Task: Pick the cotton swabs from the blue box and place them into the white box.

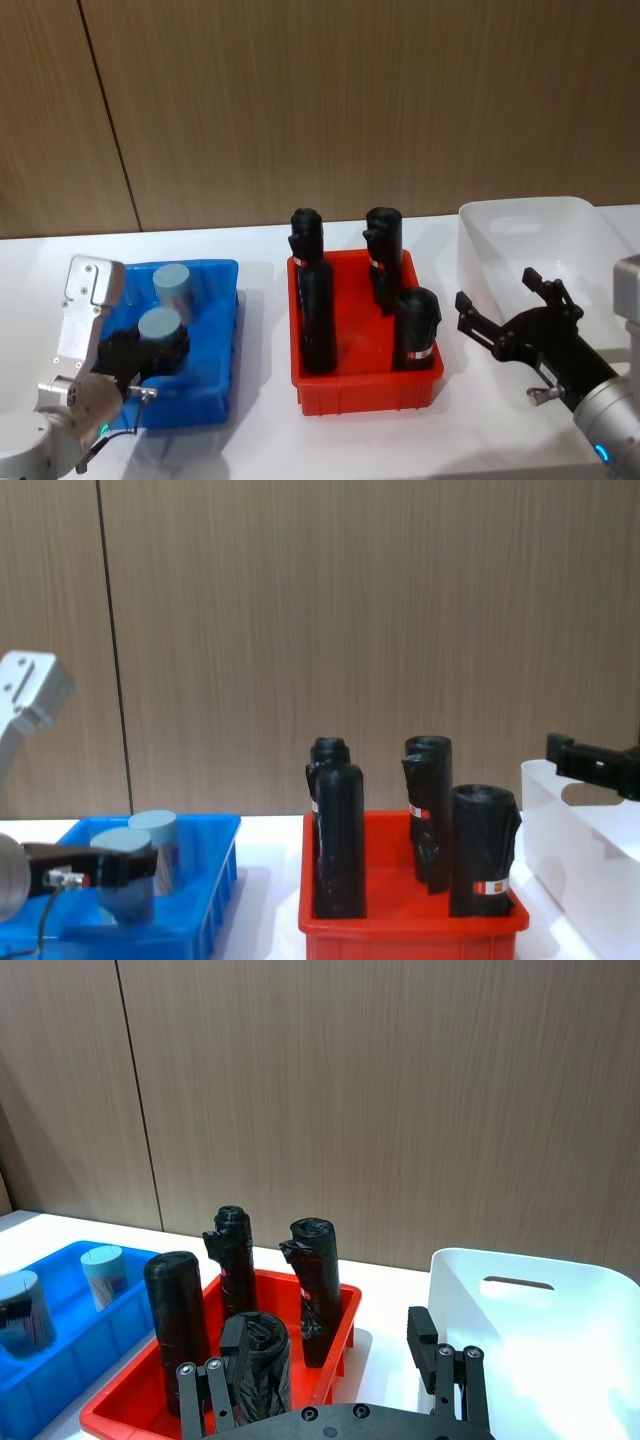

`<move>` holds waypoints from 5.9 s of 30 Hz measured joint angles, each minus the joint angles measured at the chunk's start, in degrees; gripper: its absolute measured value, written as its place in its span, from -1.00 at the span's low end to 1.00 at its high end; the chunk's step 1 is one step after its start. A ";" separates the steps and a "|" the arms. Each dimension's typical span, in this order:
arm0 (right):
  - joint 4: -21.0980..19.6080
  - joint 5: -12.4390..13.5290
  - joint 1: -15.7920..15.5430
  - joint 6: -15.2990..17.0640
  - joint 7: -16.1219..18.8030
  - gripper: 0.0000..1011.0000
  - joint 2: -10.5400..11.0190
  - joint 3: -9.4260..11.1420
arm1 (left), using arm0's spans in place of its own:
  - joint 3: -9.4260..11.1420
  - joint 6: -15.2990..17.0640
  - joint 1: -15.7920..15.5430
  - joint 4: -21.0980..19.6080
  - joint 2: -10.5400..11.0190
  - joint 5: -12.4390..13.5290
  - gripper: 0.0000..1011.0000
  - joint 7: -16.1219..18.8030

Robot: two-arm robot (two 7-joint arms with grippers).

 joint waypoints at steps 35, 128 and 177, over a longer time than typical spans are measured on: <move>0.00 0.00 0.00 0.00 0.00 0.98 0.00 0.00 | -0.76 -1.37 2.90 -16.89 4.99 2.21 0.30 -19.01; 1.54 0.32 4.02 4.05 29.39 0.98 5.42 0.65 | 3.07 -7.77 -6.86 -4.47 1.07 0.35 0.30 -53.05; 14.67 -6.68 15.90 3.60 38.06 0.98 -1.05 -4.83 | 3.07 -7.77 -6.87 -4.48 1.08 0.34 0.30 -53.07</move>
